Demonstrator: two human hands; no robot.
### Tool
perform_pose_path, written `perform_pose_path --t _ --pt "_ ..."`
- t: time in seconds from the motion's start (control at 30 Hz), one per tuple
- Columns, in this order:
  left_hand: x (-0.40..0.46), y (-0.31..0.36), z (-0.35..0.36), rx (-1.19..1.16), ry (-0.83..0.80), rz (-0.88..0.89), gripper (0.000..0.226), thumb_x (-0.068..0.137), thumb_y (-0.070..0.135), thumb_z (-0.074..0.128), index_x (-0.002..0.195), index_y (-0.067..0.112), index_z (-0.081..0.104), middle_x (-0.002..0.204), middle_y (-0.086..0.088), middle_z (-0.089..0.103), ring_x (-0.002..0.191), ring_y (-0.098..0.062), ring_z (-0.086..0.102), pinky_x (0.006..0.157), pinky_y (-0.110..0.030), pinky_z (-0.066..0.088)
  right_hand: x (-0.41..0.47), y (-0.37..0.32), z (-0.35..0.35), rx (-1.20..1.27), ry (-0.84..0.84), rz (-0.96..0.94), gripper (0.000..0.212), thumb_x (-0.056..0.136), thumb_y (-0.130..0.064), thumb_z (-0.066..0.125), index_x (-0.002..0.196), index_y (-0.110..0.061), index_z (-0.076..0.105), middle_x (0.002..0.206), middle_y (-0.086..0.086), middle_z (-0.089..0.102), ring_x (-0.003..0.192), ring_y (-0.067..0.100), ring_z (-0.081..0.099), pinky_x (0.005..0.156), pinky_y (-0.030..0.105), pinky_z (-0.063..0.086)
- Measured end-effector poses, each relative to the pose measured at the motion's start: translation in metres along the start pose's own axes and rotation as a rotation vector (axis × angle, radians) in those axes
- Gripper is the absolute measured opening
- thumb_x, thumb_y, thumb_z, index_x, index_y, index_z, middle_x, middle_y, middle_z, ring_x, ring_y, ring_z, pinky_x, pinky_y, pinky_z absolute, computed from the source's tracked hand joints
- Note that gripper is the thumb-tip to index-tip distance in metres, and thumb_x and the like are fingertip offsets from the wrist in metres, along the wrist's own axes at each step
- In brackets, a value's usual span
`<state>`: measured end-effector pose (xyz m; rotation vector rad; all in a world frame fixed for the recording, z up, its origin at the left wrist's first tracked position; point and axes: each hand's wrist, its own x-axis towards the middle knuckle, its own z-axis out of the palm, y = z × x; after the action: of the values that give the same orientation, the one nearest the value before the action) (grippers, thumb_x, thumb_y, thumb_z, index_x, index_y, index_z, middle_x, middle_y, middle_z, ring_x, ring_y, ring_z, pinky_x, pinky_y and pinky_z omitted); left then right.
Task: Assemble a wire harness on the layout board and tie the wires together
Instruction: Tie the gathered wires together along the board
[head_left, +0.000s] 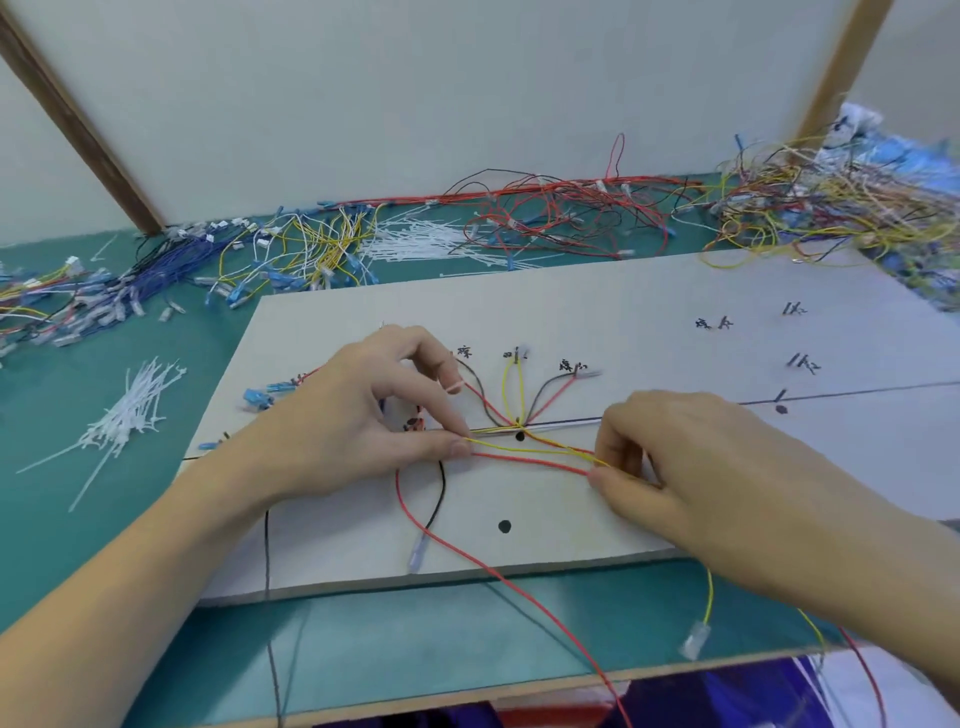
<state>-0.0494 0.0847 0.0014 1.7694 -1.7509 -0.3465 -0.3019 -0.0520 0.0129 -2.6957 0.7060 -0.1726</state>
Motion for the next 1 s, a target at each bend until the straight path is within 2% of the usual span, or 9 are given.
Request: perform_pose_path --t 0.13,0.23,0.37,0.47,0.57,0.7,0.77,0.9,1.0 --pt "0.001 0.001 -0.001 -0.030 0.033 -0.023 0.011 0.075 0.042 0.084 0.085 0.036 0.084 0.103 0.013 0.062 0.106 -0.020 0.060 0.091 -0.046 0.048 -0.003 0.012 -0.021 0.632 -0.024 0.091 0.015 0.093 -0.033 0.068 0.083 -0.025 0.076 0.061 -0.004 0.066 0.054 0.008 0.057 0.056 0.021 0.050" --pt "0.001 0.000 0.000 -0.032 0.021 -0.025 0.011 0.076 0.043 0.083 0.085 0.037 0.084 0.101 0.013 0.063 0.106 -0.019 0.060 0.091 -0.042 0.048 -0.010 0.030 -0.034 0.924 -0.082 0.198 0.030 0.076 -0.044 0.072 0.091 -0.020 0.082 0.054 -0.001 0.050 0.045 0.012 0.044 0.046 0.023 0.048" --pt "-0.001 -0.002 0.000 -0.033 -0.002 -0.020 0.011 0.075 0.041 0.084 0.085 0.037 0.084 0.101 0.014 0.064 0.107 -0.018 0.060 0.091 -0.038 0.047 -0.026 0.049 -0.035 0.774 -0.080 0.290 0.042 0.063 -0.053 0.075 0.090 -0.022 0.083 0.051 -0.005 0.047 0.040 0.005 0.033 0.037 0.015 0.025" --pt "0.000 -0.001 0.000 -0.035 -0.018 -0.021 0.010 0.075 0.039 0.084 0.084 0.036 0.084 0.100 0.013 0.064 0.106 -0.018 0.061 0.092 -0.038 0.048 -0.040 0.055 -0.025 0.583 -0.071 0.254 0.025 0.077 -0.056 0.079 0.091 -0.035 0.081 0.051 -0.002 0.057 0.043 0.002 0.040 0.043 0.011 0.031" --pt "0.000 0.000 0.000 -0.033 -0.047 -0.021 0.008 0.076 0.035 0.083 0.084 0.034 0.083 0.098 0.011 0.066 0.103 -0.017 0.061 0.090 -0.036 0.047 -0.048 0.061 -0.015 0.513 0.006 0.250 0.042 0.070 -0.068 0.064 0.095 -0.038 0.078 0.053 0.002 0.055 0.046 0.004 0.040 0.047 0.014 0.032" --pt "0.000 0.002 0.000 -0.033 -0.078 -0.016 0.007 0.075 0.032 0.083 0.083 0.034 0.083 0.095 0.010 0.067 0.100 -0.017 0.061 0.087 -0.031 0.045 -0.053 0.059 -0.010 0.542 -0.011 0.248 0.044 0.070 -0.070 0.063 0.096 -0.038 0.078 0.059 0.006 0.060 0.049 0.006 0.042 0.048 0.028 0.035" --pt "0.000 0.002 0.000 -0.030 -0.077 -0.011 0.007 0.075 0.032 0.083 0.082 0.034 0.083 0.094 0.010 0.067 0.099 -0.017 0.061 0.087 -0.029 0.045 -0.053 0.057 -0.009 0.501 -0.001 0.243 0.037 0.072 -0.067 0.065 0.095 -0.039 0.077 0.058 0.002 0.063 0.048 0.005 0.045 0.052 0.035 0.041" --pt "0.000 0.001 0.000 -0.020 -0.070 -0.015 0.006 0.076 0.034 0.083 0.082 0.034 0.083 0.094 0.010 0.067 0.098 -0.017 0.061 0.087 -0.033 0.045 -0.051 0.050 -0.011 0.400 0.061 0.227 0.011 0.081 -0.045 0.070 0.090 -0.041 0.075 0.051 -0.004 0.059 0.044 0.001 0.044 0.048 0.021 0.040" --pt "0.000 0.001 0.001 -0.019 -0.070 -0.021 0.007 0.076 0.034 0.083 0.083 0.034 0.083 0.094 0.011 0.067 0.099 -0.017 0.061 0.087 -0.036 0.046 -0.056 0.043 -0.010 0.277 0.113 0.201 0.004 0.081 -0.044 0.072 0.084 -0.042 0.072 0.049 -0.009 0.057 0.044 0.006 0.048 0.051 0.026 0.043"
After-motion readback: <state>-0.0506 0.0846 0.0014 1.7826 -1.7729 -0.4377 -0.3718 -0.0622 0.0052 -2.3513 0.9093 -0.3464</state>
